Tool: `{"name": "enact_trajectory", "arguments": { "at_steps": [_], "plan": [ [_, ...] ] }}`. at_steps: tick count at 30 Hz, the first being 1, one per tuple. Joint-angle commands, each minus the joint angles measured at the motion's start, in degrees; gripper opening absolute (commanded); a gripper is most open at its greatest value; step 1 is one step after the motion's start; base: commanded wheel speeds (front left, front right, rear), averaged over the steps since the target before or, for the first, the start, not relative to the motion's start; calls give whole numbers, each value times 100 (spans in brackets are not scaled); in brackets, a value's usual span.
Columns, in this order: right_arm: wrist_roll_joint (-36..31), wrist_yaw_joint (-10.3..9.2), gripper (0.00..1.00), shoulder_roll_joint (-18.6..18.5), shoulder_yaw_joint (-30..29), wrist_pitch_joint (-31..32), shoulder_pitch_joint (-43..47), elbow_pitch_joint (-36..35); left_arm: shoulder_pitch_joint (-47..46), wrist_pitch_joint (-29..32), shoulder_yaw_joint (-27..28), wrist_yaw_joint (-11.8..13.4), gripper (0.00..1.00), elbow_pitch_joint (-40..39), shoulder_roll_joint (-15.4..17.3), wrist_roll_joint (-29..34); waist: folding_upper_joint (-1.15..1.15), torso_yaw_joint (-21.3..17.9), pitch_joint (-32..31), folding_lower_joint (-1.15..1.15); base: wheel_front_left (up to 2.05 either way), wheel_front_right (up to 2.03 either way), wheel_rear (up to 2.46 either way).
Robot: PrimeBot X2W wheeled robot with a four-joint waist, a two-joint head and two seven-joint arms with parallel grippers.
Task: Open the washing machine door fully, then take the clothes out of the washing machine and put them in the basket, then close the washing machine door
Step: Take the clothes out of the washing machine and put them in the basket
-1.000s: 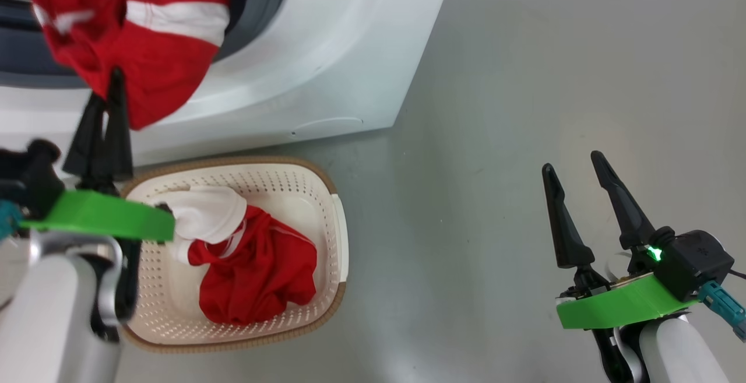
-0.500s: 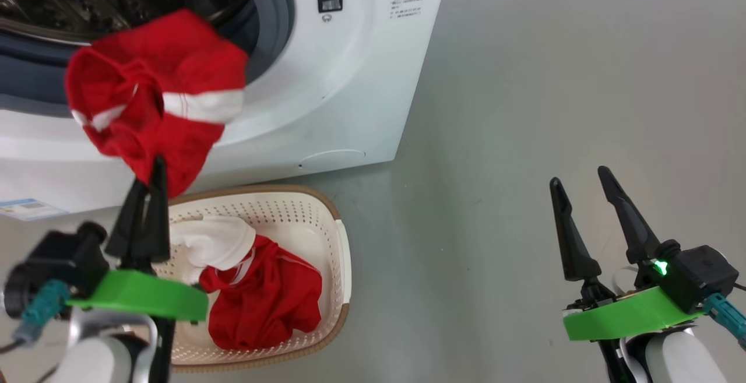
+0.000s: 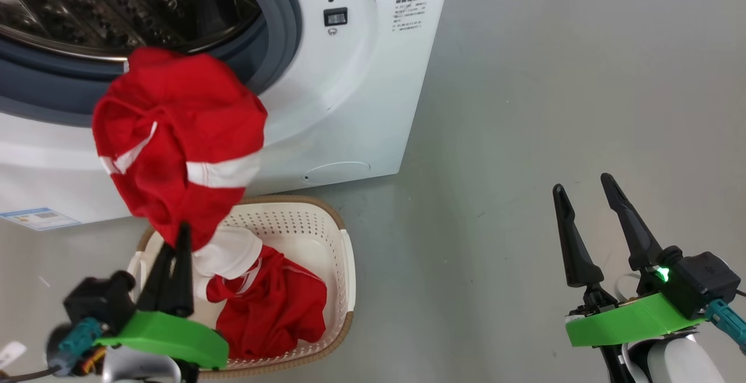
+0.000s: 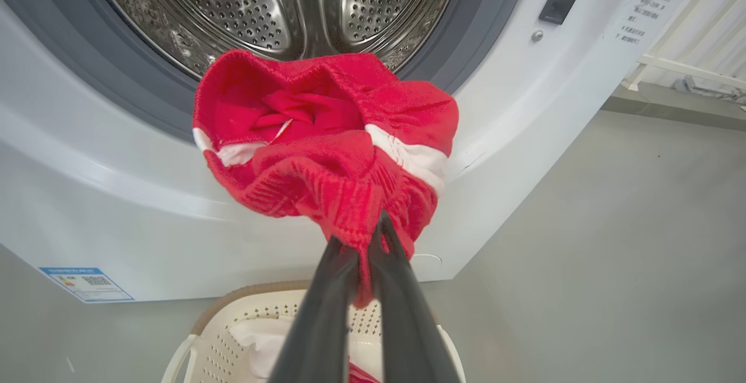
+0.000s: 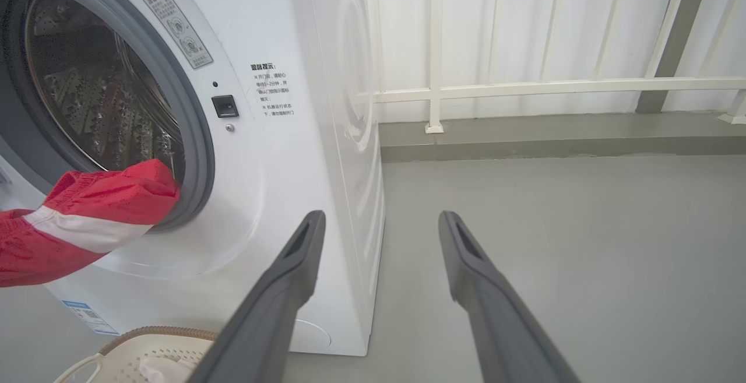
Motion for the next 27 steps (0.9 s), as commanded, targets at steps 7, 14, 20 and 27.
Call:
{"name": "enact_trajectory", "arguments": {
  "at_steps": [7, 14, 20, 27],
  "plan": [
    [3, 36, 100, -61, 105, -36, 71, -176, 68, -103, 116, -157, 0, 534, -95, -265, 0, -4, -25, 0, 0, 0, 0],
    [-32, 36, 100, -61, 116, -36, 62, -192, -78, -172, 9, -359, 0, 1524, -289, -446, 0, -30, 44, 0, 0, 0, 0],
    [-48, 36, 100, -61, 100, -36, 22, -203, -390, -288, -99, -577, 0, 2636, -450, -533, 0, -39, 150, 0, 0, 0, 0],
    [-42, 36, 100, -61, 155, -36, -30, -217, -1035, -518, -151, -869, 0, 4028, -591, -604, 0, -55, 317, 0, 0, 0, 0]
  ]
}}
